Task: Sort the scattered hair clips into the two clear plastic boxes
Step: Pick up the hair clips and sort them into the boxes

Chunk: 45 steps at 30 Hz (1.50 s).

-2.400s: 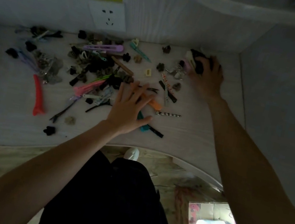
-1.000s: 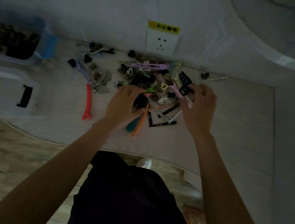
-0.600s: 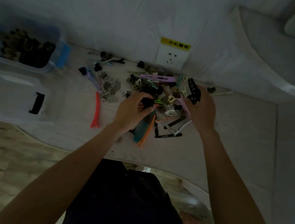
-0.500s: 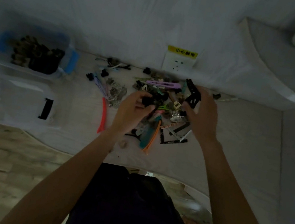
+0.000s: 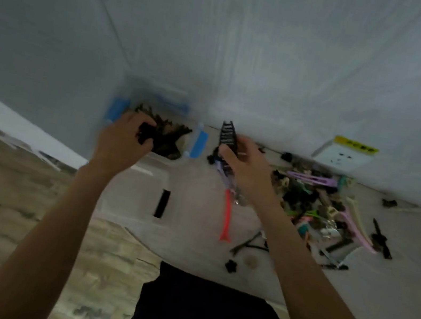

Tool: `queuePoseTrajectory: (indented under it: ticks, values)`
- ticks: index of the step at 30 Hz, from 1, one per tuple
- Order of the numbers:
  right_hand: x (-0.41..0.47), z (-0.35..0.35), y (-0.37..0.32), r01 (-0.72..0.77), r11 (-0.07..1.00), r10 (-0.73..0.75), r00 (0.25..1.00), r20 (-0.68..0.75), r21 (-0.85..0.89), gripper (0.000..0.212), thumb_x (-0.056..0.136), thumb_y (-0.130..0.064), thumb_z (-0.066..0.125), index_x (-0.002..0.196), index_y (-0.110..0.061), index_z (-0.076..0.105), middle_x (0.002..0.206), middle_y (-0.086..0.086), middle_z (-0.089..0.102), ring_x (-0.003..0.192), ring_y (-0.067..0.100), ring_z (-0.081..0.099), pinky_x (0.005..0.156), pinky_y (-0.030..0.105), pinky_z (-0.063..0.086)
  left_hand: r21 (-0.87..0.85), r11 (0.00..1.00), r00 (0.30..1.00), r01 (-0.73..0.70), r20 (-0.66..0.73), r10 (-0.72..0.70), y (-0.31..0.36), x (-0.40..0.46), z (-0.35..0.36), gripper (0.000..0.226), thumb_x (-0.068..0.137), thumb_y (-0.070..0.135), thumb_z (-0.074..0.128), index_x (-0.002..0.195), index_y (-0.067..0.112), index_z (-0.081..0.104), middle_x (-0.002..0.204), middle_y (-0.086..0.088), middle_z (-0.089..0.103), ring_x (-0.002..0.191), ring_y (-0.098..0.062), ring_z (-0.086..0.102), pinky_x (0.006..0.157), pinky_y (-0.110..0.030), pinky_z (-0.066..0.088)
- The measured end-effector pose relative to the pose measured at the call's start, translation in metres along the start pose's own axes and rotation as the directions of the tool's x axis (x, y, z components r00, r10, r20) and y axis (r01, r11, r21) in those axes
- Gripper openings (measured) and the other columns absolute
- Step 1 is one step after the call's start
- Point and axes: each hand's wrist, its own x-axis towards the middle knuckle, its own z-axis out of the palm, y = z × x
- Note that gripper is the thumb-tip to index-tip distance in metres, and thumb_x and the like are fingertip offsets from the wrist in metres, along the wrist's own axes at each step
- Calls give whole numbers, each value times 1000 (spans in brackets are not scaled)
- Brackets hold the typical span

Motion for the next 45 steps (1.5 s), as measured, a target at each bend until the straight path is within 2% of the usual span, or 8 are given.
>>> queuePoseTrajectory:
  ticks: [6, 12, 21, 28, 33, 37, 40, 45]
  values:
    - [56, 71, -56, 437, 808, -418, 898, 137, -394, 44, 85, -33, 63, 121, -12, 48, 115, 7, 62, 101, 20, 57, 81, 29, 43, -25, 997, 993, -72, 88, 74, -48, 14, 1, 44, 83, 30, 65, 123, 16, 53, 113, -9, 65, 100, -29, 61, 83, -41, 52]
    - [100, 114, -44, 461, 343, -401, 860, 316, -818, 32, 86, -19, 55, 114, -3, 58, 124, 18, 52, 115, 35, 45, 90, 41, 37, -61, 977, 977, -204, 59, 207, -62, 14, 9, 35, 87, 36, 53, 110, 13, 65, 103, -9, 70, 92, -27, 65, 78, -35, 50]
    - [3, 41, -3, 321, 698, -512, 849, -132, -640, 28, 85, -18, 48, 106, -10, 64, 104, 9, 64, 96, 25, 57, 84, 33, 44, -334, 906, 964, -259, -155, 218, 10, -1, 14, 28, 91, 30, 47, 113, 17, 61, 103, -1, 67, 93, -15, 61, 80, -30, 50]
    - [-49, -27, 90, -228, 544, 32, 967, -251, -808, 51, 88, -25, 49, 137, -17, 39, 146, 14, 35, 137, 35, 25, 112, 49, 24, -310, 878, 855, -364, 264, 447, 97, -16, 101, 46, 87, 22, 58, 130, 14, 46, 127, -9, 50, 119, -25, 45, 93, -29, 39]
    - [-69, -36, 114, -241, 557, 138, 971, -198, -795, 57, 93, -26, 49, 144, -18, 26, 157, 1, 11, 145, 22, -3, 115, 50, 12, -88, 924, 821, -371, 434, 371, 126, -15, 148, 70, 82, 41, 62, 139, 14, 31, 141, -11, 32, 132, -29, 27, 103, -39, 33]
    - [-74, -51, 124, -62, 735, -61, 986, -157, -675, 44, 88, -16, 58, 130, -10, 50, 147, 12, 36, 140, 31, 25, 111, 48, 29, -32, 921, 840, -389, 400, 368, 131, -14, 160, 70, 82, 34, 66, 139, 12, 32, 139, -12, 30, 129, -29, 30, 100, -39, 39]
    - [-77, -81, 126, -163, 746, -212, 861, -463, -646, 28, 81, -6, 57, 108, -7, 63, 114, 18, 61, 104, 37, 57, 88, 47, 50, -53, 929, 852, -366, 382, 357, 130, -12, 162, 64, 80, 21, 69, 136, 15, 37, 141, -14, 28, 130, -30, 33, 96, -40, 44]
    - [-73, -122, 141, -466, 681, 73, 810, -581, -564, 37, 82, -19, 62, 116, -6, 55, 122, 21, 51, 110, 39, 48, 86, 44, 44, -18, 944, 873, -330, 374, 312, 139, -8, 163, 71, 84, 34, 63, 143, 15, 27, 139, -14, 36, 129, -31, 33, 95, -42, 41]
